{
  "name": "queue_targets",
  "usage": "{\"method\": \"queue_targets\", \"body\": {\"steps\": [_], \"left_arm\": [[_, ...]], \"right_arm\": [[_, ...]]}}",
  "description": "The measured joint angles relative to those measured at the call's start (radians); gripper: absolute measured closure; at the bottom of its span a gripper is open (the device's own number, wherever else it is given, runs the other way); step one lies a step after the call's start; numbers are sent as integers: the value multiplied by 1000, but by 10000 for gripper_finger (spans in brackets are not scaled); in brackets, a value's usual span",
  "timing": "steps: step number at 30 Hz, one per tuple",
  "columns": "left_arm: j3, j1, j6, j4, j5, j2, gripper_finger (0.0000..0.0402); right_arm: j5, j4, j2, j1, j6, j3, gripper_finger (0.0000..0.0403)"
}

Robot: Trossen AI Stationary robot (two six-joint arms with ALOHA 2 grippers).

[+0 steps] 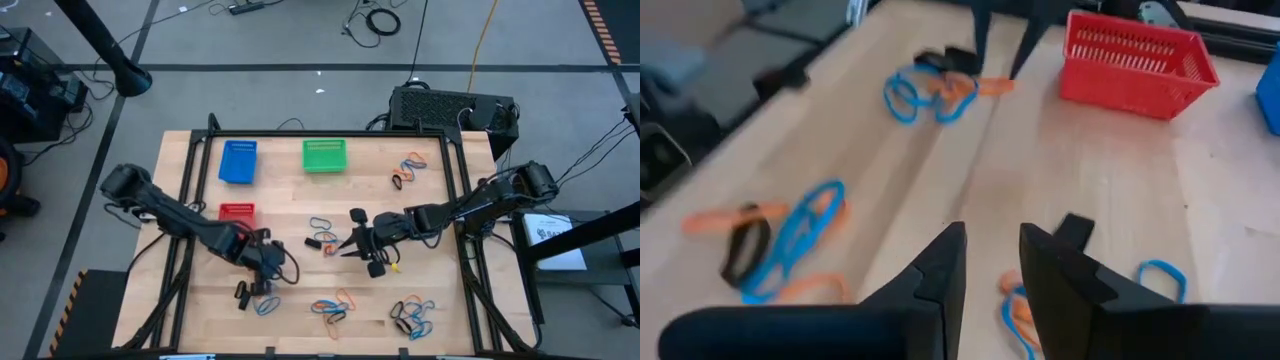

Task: Sort rubber bands into baskets
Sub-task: Put the blue rubber band into the blue bin

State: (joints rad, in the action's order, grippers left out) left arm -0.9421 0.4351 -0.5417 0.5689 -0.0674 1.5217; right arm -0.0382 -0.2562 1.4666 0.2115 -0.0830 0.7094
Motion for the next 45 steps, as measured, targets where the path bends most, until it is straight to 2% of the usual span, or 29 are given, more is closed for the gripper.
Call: {"method": "queue_targets", "body": {"steps": [7,11,18,23,28,33,38,41,45], "left_arm": [[0,0,-51,-85,174,103,269],[0,0,-22,-81,207,113,269],[0,31,52,-60,152,117,269],[0,88,133,-67,106,151,269],[-1,115,185,-66,-4,183,269],[-1,124,184,-71,8,202,269],[-4,130,172,-91,22,226,271],[-5,128,135,-91,6,236,289],[-17,118,129,-85,-1,234,357]], "right_arm": [[171,69,0,-1,-40,0,312],[250,66,0,-4,-51,0,312],[250,21,0,-8,-56,0,312],[250,-3,0,-8,56,0,312],[249,-8,0,-1,167,0,312],[248,-4,0,23,250,0,312],[247,-2,0,63,258,0,312],[245,-2,0,78,239,0,312],[246,-2,0,85,224,0,312]]}}
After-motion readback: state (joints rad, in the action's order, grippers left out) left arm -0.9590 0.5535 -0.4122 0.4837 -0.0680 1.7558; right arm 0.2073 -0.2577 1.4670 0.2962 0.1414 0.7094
